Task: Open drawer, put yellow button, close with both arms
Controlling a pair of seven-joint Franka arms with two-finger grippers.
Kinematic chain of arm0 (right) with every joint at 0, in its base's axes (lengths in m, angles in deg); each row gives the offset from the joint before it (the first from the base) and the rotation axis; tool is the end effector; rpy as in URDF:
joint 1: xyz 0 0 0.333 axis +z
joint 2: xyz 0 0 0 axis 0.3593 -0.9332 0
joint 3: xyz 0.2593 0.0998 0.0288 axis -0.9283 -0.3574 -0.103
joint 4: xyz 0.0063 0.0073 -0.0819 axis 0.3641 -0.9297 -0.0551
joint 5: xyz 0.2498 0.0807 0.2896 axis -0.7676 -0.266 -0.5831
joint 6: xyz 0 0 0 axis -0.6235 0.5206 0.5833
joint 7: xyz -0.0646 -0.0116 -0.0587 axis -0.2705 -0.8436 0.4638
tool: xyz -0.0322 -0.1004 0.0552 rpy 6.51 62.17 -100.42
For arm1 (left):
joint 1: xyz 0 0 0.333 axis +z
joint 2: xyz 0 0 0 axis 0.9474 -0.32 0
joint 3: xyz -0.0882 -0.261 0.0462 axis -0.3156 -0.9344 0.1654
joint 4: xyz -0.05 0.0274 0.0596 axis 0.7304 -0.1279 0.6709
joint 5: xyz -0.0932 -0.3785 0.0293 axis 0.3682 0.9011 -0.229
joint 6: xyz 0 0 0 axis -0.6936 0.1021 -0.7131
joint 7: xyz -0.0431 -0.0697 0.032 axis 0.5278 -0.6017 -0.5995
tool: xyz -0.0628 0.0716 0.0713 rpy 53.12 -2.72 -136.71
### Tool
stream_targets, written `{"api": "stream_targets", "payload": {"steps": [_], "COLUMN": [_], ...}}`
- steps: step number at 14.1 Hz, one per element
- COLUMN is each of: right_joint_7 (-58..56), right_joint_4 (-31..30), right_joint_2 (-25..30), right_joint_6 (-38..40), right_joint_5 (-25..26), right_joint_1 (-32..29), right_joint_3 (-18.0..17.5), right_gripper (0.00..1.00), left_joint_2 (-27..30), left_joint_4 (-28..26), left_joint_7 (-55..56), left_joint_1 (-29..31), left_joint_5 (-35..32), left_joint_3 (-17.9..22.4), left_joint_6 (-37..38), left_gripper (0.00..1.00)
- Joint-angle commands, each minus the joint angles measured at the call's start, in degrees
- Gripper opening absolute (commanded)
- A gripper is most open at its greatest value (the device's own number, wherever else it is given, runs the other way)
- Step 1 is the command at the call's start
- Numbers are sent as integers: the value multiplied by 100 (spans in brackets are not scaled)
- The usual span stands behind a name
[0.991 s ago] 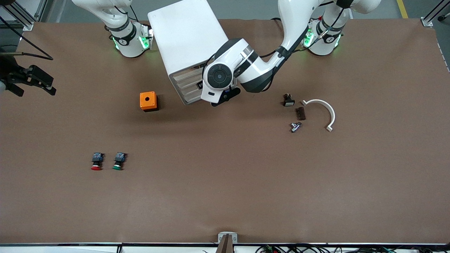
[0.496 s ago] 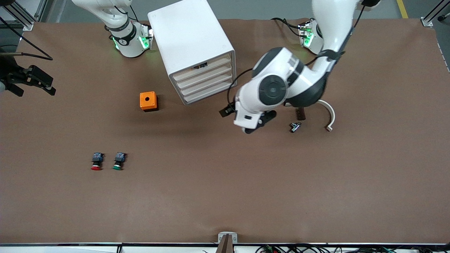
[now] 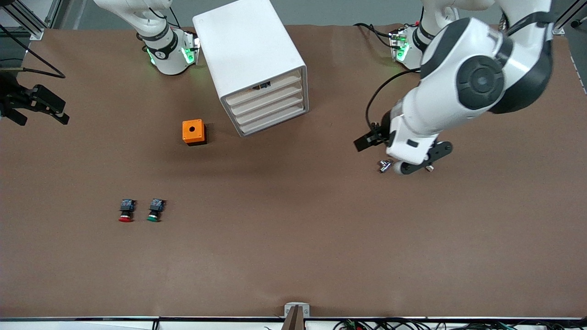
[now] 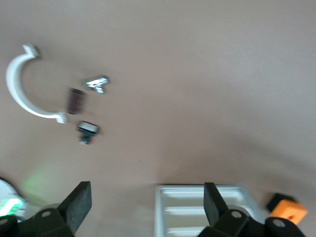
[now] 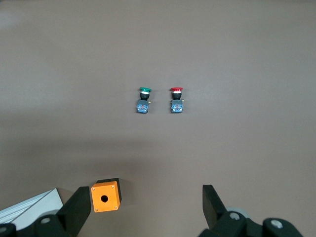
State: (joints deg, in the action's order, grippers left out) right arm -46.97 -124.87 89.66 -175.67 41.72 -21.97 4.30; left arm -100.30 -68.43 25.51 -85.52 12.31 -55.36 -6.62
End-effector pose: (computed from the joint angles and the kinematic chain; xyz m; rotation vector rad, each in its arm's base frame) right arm 0.5349 -0.0190 0.5948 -3.1350 -0.0086 -0.1503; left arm 0.5598 -0.2801 0.5040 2.9682 0.5944 -0.3880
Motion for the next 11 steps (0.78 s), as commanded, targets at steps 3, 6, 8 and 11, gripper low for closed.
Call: {"api": "stream_targets", "payload": {"steps": [3, 6, 8, 11], "right_joint_7": [-71, -107, -98, -89], "right_joint_4": [-13, -22, -30, -74], "right_joint_2": [85, 85, 85, 94], "right_joint_6": [-12, -12, -12, -3], "right_joint_5": [81, 108, 108, 46], "right_joint_1": [-163, -155, -155, -155], "right_joint_3": [-87, -95, -95, -104], "right_gripper": [100, 100, 100, 100], "left_joint_2": [645, 742, 891, 1496], "left_joint_4": [-179, -249, -319, -1011], "left_joint_7": [-1831, -2660, -3195, -4292], "left_joint_1": [1029, 1434, 1515, 1392], "left_joint_5": [-104, -165, -454, -561], "left_joint_3": [-51, -34, 19, 807], "left_joint_6": [798, 966, 1167, 1213], "left_gripper": [100, 100, 100, 100]}}
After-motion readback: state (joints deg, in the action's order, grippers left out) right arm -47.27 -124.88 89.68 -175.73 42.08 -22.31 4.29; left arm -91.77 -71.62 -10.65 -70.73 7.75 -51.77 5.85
